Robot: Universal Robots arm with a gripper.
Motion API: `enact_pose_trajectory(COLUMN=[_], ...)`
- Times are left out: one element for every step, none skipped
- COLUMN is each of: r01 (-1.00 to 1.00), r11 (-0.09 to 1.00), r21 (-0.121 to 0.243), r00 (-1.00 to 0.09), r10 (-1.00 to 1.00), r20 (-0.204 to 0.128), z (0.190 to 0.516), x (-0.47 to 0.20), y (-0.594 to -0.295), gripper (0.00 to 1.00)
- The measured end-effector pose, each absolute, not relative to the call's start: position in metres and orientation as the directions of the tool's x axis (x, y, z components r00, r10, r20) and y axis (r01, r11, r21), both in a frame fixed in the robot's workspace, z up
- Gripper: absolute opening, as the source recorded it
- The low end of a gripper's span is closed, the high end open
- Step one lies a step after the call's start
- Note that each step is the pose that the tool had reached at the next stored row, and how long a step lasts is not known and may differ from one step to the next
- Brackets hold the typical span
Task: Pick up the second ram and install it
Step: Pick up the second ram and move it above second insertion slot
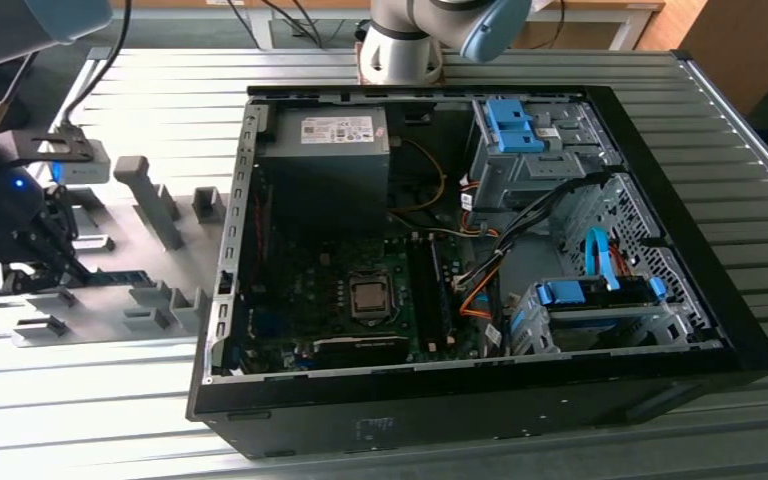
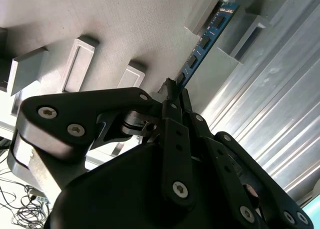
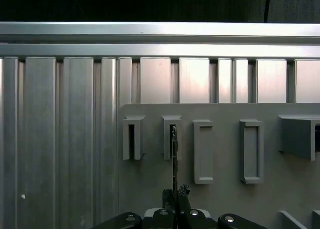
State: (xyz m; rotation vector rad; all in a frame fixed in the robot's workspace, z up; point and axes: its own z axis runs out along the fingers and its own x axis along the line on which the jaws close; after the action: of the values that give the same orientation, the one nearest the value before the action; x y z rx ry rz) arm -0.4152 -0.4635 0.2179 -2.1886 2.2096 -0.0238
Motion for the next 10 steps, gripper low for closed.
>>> enact_pose_trajectory(r01=[-0.999, -0.999, -0.999, -0.999, -0.999, -0.999, -0.999, -0.999, -0.999, -0.999], r11=[0.010, 0.010, 0.010, 0.010, 0.010, 0.010, 0.010, 0.010, 0.010, 0.010], r21=[-0.033, -0.033, -0.033, -0.033, -0.033, -0.033, -0.033, -0.033, -0.033, -0.033], r00=[-0.009, -0.009, -0.009, -0.009, -0.009, -0.009, -0.009, -0.009, -0.009, -0.009], r10=[-1.000, -1.000, -1.000, -1.000, -1.000, -1.000, -1.000, -1.000, -1.000, -1.000], r20=[-0.012, -0.012, -0.012, -0.012, -0.012, -0.012, -0.012, -0.012, -0.012, -0.012], z=[0.2181, 0.2184, 0.2186, 0.2189, 0.2191, 0.2193, 0.2196, 0.2199, 0.2201, 0.2203], x=[-0.4152, -0.4153, -0.4153, -0.4153, -0.4153, -0.4152, -0.4153, -0.4153, -0.4153, -0.4152], y=[-0.4635, -0.4635, -0.4635, -0.4635, -0.4635, -0.4635, -0.4634, -0.4634, -0.4634, -0.4634], gripper=[0.14, 0.14, 0.14, 0.14, 0.14, 0.14, 0.14, 0.14, 0.14, 0.14])
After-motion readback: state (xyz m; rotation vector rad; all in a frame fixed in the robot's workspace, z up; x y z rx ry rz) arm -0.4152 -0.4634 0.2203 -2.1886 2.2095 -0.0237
